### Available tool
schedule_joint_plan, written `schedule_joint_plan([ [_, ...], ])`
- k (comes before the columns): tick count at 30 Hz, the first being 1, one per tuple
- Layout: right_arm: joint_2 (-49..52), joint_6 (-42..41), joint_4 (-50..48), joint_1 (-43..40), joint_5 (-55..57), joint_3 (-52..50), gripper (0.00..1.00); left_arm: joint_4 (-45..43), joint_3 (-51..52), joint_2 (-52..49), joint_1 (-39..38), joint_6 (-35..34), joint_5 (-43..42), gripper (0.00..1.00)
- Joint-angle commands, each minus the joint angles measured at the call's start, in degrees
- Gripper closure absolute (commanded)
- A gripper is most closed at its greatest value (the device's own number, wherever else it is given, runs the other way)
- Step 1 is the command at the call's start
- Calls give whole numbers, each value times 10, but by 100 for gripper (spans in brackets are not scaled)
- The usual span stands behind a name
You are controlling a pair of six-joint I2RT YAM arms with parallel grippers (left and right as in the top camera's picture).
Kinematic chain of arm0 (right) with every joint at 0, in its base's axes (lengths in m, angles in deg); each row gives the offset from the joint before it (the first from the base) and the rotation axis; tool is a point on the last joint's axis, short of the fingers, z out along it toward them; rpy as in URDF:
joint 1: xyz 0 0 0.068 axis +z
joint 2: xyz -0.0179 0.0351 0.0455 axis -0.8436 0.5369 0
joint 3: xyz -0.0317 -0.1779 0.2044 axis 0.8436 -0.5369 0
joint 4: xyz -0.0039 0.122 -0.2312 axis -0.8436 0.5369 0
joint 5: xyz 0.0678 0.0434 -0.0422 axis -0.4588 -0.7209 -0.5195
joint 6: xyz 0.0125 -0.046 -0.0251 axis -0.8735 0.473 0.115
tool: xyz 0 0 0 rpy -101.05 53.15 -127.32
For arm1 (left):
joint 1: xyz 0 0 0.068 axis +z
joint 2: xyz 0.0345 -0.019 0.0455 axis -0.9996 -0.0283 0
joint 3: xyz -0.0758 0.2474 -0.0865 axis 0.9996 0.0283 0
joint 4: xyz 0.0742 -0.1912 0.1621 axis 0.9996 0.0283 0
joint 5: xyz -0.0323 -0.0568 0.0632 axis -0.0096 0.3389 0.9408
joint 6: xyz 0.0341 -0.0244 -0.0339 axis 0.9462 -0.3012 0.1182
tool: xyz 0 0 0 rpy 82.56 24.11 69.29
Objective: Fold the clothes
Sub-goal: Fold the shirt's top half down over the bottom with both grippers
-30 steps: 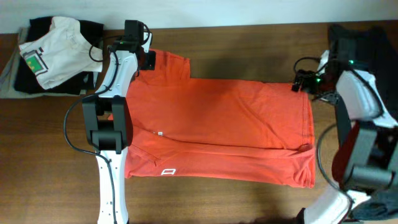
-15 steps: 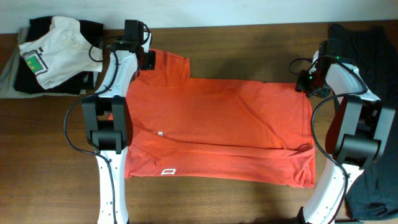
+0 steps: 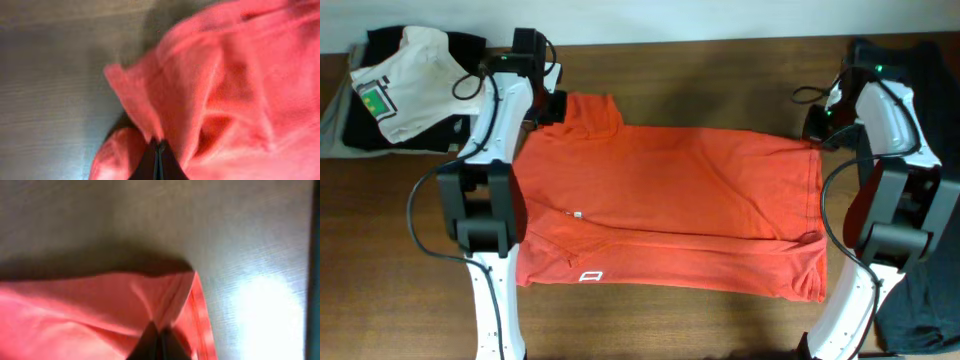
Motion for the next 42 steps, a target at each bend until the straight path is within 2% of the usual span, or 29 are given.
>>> schedule_joint_plan([
  [1, -44, -7, 54, 2, -1, 46, 96, 37, 2, 72, 11, -6, -10, 99],
  [2, -52, -7, 74, 2, -1, 46, 96, 58, 2, 85, 17, -6, -9, 99],
  [4, -58, -7, 134, -1, 3, 46, 96, 154, 2, 100, 43, -6, -9, 99],
  [8, -101, -6, 199, -25, 4, 46, 96, 252, 2, 101, 111, -5, -24, 99],
  [12, -129, 4, 269, -31, 12, 46, 96, 316, 2, 101, 138, 1, -40, 99],
  [14, -130, 4, 315, -31, 54, 45, 96, 340, 7, 101, 137, 5, -35, 99],
  [17, -131, 3, 327, -31, 64, 39, 96, 340, 37, 101, 133, 5, -37, 99],
  [20, -133, -7, 327, -31, 76, 26, 96, 338, 151, 127, 125, 5, -40, 99],
  [24, -246, -7, 307, -31, 61, -40, 96, 255, 280, 298, 125, 5, -72, 99],
  [26, -299, -19, 268, -31, 60, -116, 96, 245, 332, 349, 125, 5, -81, 99],
  [30, -309, -53, 158, -34, 60, -282, 96, 187, 470, 357, 125, 4, -111, 99],
  [31, -309, -76, 123, -45, 62, -319, 96, 143, 512, 357, 125, -27, -115, 99],
  [33, -309, -111, 103, -76, 66, -321, 96, 113, 533, 356, 125, -41, -114, 99],
  [37, -309, -111, 87, -132, 59, -321, 96, 92, 533, 356, 162, -66, -87, 99],
  [38, -309, -111, 88, -129, 55, -321, 91, 92, 533, 356, 168, -66, -86, 99],
  [39, -309, -111, 88, -122, 55, -321, 76, 92, 533, 356, 170, -66, -86, 83],
  [40, -309, -110, 88, -110, 55, -322, 38, 92, 533, 356, 170, -66, -86, 73],
  [41, -309, -110, 88, -105, 55, -322, 27, 92, 533, 356, 170, -66, -86, 55],
  [42, -309, -110, 88, -101, 55, -322, 24, 90, 533, 356, 170, -66, -86, 43],
])
